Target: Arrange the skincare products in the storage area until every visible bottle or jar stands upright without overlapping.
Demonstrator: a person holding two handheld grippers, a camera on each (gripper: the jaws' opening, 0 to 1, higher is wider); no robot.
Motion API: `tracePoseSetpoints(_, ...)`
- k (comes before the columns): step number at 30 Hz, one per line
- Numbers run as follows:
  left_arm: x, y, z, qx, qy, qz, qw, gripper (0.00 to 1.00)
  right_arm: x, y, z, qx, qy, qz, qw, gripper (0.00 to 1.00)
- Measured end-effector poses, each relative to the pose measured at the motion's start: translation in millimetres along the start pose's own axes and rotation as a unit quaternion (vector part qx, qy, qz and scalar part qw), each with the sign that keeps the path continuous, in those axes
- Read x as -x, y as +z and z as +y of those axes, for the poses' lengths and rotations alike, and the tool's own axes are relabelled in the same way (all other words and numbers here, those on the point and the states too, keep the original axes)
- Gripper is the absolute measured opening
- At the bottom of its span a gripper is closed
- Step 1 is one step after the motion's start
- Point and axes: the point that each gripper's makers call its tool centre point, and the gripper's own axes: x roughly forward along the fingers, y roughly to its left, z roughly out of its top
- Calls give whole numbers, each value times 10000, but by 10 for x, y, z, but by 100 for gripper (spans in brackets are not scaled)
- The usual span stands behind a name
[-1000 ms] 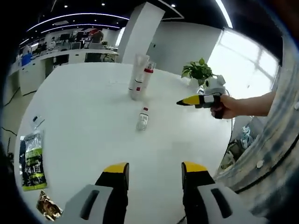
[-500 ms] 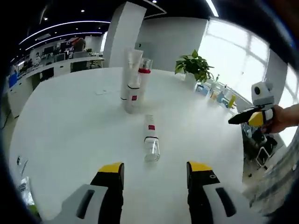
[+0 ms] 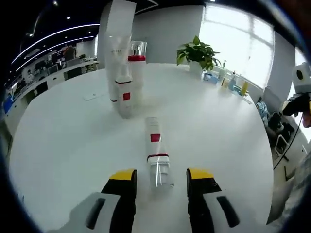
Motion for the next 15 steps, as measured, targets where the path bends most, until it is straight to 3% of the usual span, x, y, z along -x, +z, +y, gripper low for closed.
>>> tracePoseSetpoints(5,-52,-32,-2,-81,129,176,9997,25,168,18,-145,-19,-75,-94,9999,40)
tracePoseSetpoints(8,-73,-45,-12,-119,163,205,9996,22,230,17,-244,-143,-131,-212,9996,39)
tracePoseSetpoints(12,-78,-40,5,32,221,231,9995,20,270,14,-266,-135,-164,-272,9994,39)
tracePoseSetpoints(15,-73,-41,-18,402,117,249,9988,20,272,17,-266,-167,-152,-380,9990,39)
